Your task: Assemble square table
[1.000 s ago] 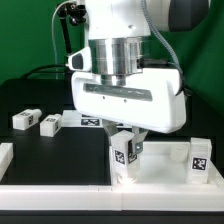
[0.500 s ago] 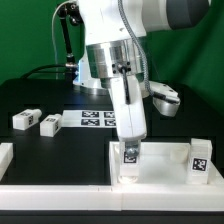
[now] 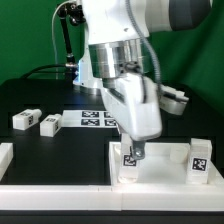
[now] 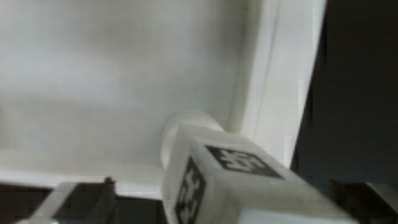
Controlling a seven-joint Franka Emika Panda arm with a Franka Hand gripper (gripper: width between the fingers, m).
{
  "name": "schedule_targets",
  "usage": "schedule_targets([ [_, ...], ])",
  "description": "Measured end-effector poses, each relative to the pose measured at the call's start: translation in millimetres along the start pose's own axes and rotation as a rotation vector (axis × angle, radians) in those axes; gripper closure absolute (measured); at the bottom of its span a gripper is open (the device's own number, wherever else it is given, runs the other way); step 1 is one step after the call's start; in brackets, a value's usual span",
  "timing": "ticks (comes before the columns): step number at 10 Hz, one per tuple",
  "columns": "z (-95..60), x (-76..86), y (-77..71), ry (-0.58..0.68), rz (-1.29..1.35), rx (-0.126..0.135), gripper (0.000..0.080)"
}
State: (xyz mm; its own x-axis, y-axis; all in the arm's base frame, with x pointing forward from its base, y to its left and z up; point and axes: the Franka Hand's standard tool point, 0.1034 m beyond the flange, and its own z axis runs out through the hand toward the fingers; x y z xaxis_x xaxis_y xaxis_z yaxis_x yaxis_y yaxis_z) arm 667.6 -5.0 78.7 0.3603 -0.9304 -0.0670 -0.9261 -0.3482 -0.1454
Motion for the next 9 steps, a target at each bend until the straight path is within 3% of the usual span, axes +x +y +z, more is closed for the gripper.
schedule_targets([
  [1,0.7,-3.9,-0.2,0.005,-0.104,-0.012,0.0161],
  [5,1.1,-1.1,1.0,0.006,-0.395,-0.014,0.0151],
  [6,-2.4,2.0,-5.2,0.037,-0.655,-0.041,0.0151],
  [7,-3.7,5.8,-8.4,0.043,-0.803,-0.043,0.0151],
  [9,-3.1,5.2,-8.0,0.042,-0.769,-0.042,0.0160],
])
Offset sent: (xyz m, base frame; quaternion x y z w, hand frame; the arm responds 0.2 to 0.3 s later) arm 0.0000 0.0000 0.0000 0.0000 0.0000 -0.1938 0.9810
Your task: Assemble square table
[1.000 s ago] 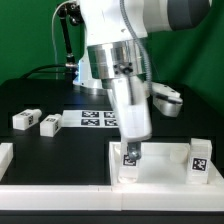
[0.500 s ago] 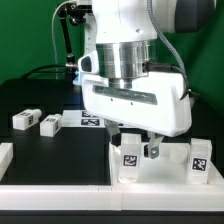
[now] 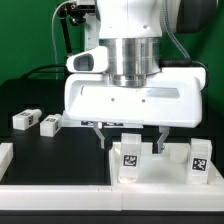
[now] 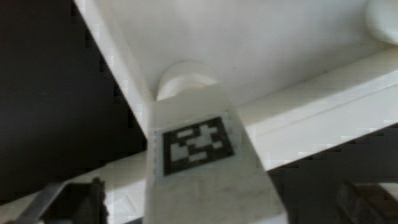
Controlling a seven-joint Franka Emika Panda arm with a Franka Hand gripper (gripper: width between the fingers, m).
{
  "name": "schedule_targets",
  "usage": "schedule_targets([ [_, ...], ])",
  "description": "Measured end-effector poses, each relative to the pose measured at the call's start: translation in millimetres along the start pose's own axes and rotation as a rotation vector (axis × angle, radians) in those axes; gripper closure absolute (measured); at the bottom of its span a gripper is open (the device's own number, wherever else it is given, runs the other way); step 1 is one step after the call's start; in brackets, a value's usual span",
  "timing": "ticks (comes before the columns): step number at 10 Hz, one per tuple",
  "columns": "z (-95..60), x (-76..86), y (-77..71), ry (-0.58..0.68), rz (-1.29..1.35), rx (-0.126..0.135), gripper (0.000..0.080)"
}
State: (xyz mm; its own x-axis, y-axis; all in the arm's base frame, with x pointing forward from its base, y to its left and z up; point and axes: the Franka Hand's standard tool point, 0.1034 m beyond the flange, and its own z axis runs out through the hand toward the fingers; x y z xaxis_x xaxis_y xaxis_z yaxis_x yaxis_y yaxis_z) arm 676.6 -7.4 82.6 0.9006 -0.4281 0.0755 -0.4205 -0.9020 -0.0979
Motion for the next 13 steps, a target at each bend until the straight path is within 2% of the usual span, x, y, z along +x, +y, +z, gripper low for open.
schedule_targets([
  [1,0.2,-0.2,-0.4,-0.001,0.054,0.003,0.0160],
  [3,0.5,-0.4,1.1,-0.002,0.153,-0.001,0.0501],
  [5,0.9,-0.9,4.2,-0.006,0.376,-0.009,0.0499],
  [7,0.7,-4.1,5.1,-0.027,0.738,-0.018,0.0501],
  [8,1.5,-5.5,4.1,-0.048,0.932,0.003,0.0501],
  [10,4.1,-6.6,1.0,-0.102,1.256,0.087,0.0502],
  [13,4.5,-7.1,1.1,-0.102,1.241,0.085,0.0502],
])
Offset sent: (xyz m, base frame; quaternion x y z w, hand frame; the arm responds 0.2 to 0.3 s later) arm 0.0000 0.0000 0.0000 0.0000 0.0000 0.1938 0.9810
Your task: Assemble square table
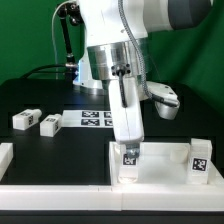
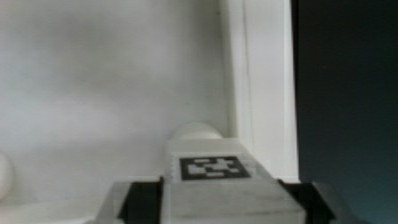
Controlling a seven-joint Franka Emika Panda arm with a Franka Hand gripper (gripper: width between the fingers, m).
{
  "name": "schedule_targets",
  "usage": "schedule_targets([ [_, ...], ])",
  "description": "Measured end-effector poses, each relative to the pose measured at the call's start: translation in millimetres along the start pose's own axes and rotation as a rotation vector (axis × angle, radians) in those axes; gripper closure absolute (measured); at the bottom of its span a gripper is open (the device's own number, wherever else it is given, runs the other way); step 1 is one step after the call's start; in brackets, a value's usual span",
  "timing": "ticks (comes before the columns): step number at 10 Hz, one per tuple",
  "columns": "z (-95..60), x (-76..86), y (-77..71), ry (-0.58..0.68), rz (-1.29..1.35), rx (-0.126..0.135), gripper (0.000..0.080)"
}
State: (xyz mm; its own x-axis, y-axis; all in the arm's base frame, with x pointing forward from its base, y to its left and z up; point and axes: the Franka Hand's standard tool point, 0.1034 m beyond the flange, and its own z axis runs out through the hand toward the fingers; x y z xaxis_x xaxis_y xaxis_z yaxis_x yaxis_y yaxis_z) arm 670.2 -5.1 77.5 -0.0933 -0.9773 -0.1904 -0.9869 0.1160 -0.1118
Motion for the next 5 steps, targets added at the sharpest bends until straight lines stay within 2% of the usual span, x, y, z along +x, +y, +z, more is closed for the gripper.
schedule_targets([
  [1,0.7,-1.3,1.0,0.006,-0.050,-0.007,0.0423],
  [2,1.8,-5.8,4.6,0.028,-0.229,-0.041,0.0288],
  [3,1.7,-6.5,5.6,0.024,-0.489,-0.073,0.0288],
  [4,3.1,-4.4,5.7,0.010,-0.607,-0.087,0.0179],
  [5,3.4,-3.9,5.1,0.014,-0.636,-0.083,0.0159],
])
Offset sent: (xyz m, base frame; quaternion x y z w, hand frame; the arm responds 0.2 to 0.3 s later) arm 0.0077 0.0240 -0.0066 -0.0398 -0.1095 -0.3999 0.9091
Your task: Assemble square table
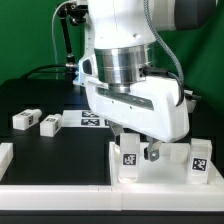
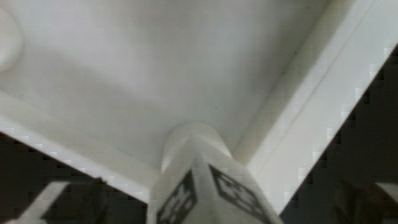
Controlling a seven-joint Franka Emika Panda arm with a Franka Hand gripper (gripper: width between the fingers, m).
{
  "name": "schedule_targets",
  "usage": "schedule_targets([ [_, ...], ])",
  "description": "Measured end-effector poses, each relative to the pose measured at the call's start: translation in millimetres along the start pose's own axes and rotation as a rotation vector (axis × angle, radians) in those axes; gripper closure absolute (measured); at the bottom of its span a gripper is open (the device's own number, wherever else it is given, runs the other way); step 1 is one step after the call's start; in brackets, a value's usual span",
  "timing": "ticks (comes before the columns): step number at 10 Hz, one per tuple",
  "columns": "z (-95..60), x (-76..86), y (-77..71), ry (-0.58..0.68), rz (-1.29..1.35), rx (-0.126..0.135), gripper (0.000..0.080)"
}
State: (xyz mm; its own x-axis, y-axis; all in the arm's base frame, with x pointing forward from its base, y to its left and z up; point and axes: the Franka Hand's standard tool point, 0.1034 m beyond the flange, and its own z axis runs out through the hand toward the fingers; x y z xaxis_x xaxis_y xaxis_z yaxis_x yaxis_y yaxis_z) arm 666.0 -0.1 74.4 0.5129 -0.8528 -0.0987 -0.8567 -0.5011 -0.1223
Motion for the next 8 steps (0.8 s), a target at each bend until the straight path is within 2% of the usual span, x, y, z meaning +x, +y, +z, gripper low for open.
schedule_targets([
  [2,0.3,1.4,1.3,0.003,-0.135,-0.005,0.0151],
  [4,-1.2,12.2,8.7,0.020,-0.523,-0.032,0.0151],
  [5,-3.6,14.3,9.4,0.011,-0.729,-0.057,0.0151],
  [6,-5.0,14.8,7.8,-0.002,-0.855,-0.056,0.0151],
  [8,-3.8,15.0,8.9,0.000,-0.822,-0.057,0.0151],
])
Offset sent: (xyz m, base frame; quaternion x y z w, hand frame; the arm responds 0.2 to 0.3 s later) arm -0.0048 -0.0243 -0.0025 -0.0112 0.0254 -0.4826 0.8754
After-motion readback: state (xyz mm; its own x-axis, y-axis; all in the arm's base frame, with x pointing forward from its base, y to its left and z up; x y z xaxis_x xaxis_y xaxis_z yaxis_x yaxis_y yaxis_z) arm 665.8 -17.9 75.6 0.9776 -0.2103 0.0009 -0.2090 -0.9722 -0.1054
